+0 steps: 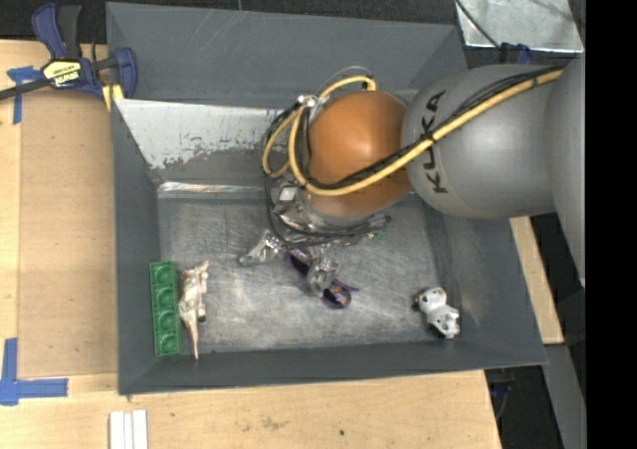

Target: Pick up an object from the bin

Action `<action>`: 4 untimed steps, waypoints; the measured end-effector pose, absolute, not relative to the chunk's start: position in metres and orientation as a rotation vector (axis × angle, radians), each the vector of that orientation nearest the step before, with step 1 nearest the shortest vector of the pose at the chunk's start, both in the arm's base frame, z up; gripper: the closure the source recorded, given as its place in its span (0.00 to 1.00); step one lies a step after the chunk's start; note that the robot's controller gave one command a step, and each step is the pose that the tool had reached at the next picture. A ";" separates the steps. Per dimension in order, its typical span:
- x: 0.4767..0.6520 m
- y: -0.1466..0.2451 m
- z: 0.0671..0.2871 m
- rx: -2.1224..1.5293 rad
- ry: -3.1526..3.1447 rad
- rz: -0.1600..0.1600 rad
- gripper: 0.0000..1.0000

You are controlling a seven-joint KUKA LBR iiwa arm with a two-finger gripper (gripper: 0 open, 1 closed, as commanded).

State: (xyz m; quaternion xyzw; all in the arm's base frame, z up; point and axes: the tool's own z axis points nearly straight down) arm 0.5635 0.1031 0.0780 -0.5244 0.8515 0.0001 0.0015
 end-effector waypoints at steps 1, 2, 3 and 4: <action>0.569 0.095 0.086 -1.974 2.437 -0.002 0.00; 0.581 0.062 0.101 -1.930 2.474 0.003 0.00; 0.613 0.048 0.096 -1.881 2.511 -0.007 0.00; 0.588 0.026 0.081 -1.804 2.562 0.000 0.00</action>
Offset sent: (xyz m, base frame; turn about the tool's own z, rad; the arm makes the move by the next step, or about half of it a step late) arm 0.0265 -0.0651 0.0340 -0.1710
